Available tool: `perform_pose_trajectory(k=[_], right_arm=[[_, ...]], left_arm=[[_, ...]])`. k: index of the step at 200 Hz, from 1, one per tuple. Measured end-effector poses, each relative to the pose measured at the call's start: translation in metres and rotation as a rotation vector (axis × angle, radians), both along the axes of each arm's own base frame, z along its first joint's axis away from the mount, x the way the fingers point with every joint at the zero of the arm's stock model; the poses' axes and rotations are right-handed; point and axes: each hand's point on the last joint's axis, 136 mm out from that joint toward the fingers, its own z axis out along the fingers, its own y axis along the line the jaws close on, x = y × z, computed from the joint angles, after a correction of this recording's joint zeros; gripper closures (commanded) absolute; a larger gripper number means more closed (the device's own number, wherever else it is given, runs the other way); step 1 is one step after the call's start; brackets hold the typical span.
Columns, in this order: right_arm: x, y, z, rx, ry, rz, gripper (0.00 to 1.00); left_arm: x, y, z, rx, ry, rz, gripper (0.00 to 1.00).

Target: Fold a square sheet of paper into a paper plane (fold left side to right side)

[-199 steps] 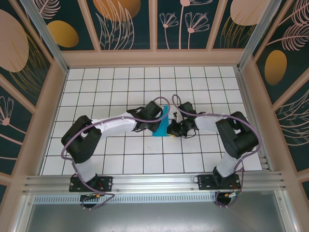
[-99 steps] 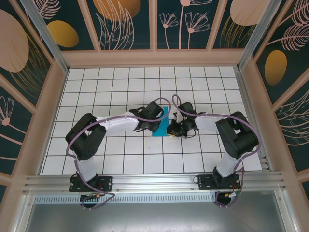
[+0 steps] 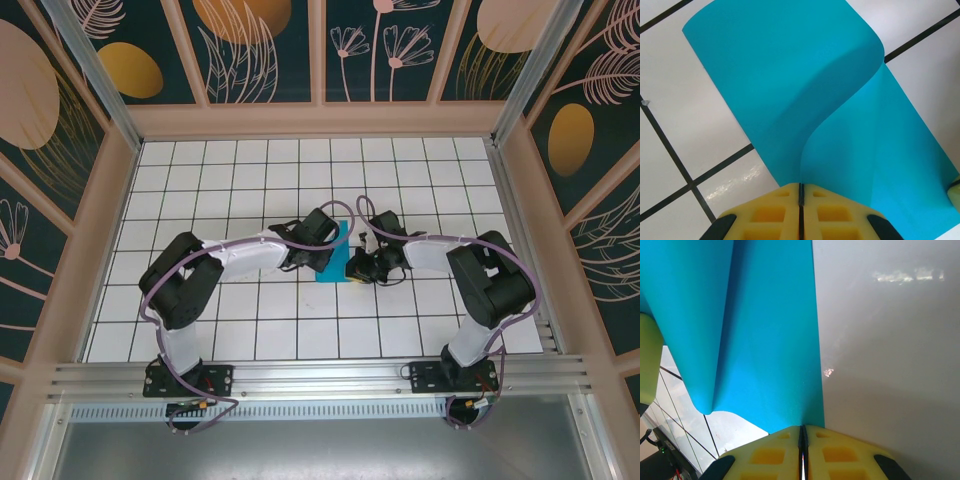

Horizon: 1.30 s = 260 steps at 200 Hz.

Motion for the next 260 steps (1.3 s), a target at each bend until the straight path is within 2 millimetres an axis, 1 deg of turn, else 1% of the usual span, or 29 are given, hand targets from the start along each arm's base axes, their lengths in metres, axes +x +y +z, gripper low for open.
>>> perform_pose_trajectory(k=[36, 192, 260], right_arm=[[0.000, 0.000, 0.000, 0.000, 0.000, 0.000, 0.87], [0.000, 0.000, 0.000, 0.000, 0.000, 0.000, 0.87], [0.000, 0.002, 0.001, 0.010, 0.000, 0.002, 0.82]], left_arm=[[0.000, 0.001, -0.006, 0.011, 0.007, -0.003, 0.90], [0.003, -0.002, -0.015, 0.019, 0.014, -0.005, 0.90], [0.003, -0.004, -0.018, 0.015, 0.018, -0.008, 0.91]])
